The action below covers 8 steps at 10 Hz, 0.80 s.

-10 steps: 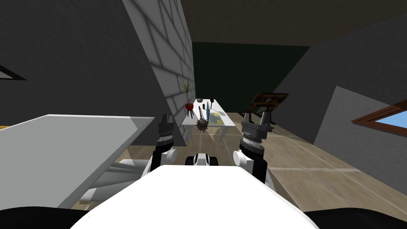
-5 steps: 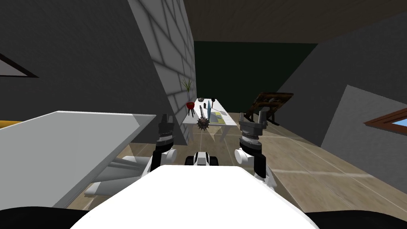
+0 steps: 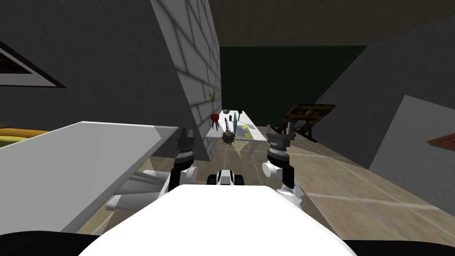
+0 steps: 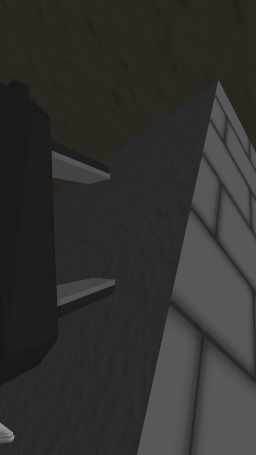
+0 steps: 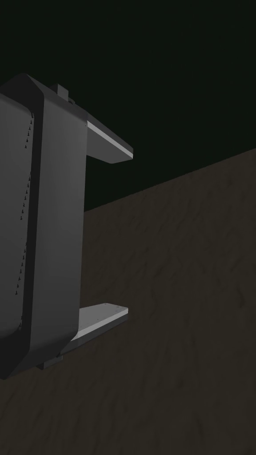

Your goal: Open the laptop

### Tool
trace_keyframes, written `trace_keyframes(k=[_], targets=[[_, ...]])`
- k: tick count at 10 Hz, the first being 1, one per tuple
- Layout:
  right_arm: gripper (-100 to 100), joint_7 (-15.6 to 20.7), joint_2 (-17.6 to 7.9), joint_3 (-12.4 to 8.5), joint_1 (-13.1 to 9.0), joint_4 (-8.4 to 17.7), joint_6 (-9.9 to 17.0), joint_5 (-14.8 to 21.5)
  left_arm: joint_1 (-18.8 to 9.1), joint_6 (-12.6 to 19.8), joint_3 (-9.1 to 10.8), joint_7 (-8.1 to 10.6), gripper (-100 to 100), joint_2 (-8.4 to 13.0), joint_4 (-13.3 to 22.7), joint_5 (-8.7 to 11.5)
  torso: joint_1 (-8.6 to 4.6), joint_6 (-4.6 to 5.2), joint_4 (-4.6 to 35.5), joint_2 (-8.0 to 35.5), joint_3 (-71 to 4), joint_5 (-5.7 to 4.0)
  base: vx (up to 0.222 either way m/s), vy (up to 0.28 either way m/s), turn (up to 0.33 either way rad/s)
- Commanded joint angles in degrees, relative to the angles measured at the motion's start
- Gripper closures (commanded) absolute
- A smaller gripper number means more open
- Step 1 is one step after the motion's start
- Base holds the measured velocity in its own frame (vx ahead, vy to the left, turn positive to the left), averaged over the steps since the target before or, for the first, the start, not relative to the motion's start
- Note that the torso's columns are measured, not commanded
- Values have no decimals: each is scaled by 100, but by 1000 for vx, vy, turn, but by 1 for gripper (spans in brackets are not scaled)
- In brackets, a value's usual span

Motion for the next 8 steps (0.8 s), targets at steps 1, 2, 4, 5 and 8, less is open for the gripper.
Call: trace_keyframes(k=[1, 2, 4, 5, 8], targets=[[-100, -157, -127, -150, -418, 420, 48, -464, 0, 0, 0, 0, 0, 0, 0, 0, -2, -2, 0, 0, 0, -1, -29, -10, 131], [-100, -157, -127, -150, -471, 472, 48, -622, 0, 0, 0, 0, 0, 0, 0, 0, -4, -2, 1, 3, 1, -1, -23, -10, 63], [-100, -239, -167, -230, -704, 708, 69, -931, 0, 0, 0, 0, 0, 0, 0, 0, -1, -2, 0, 1, 0, 0, -23, -6, 80], [-100, -326, -198, -315, -948, 944, 91, -1133, 0, 0, 0, 0, 0, 0, 0, 0, -1, 0, 0, 0, 0, 0, -22, -8, 106], [-100, -416, -222, -405, -1199, 1206, 114, -1582, 0, 0, 0, 0, 0, 0, 0, 0, -1, -3, 0, 1, 0, 0, -21, -5, 76]])
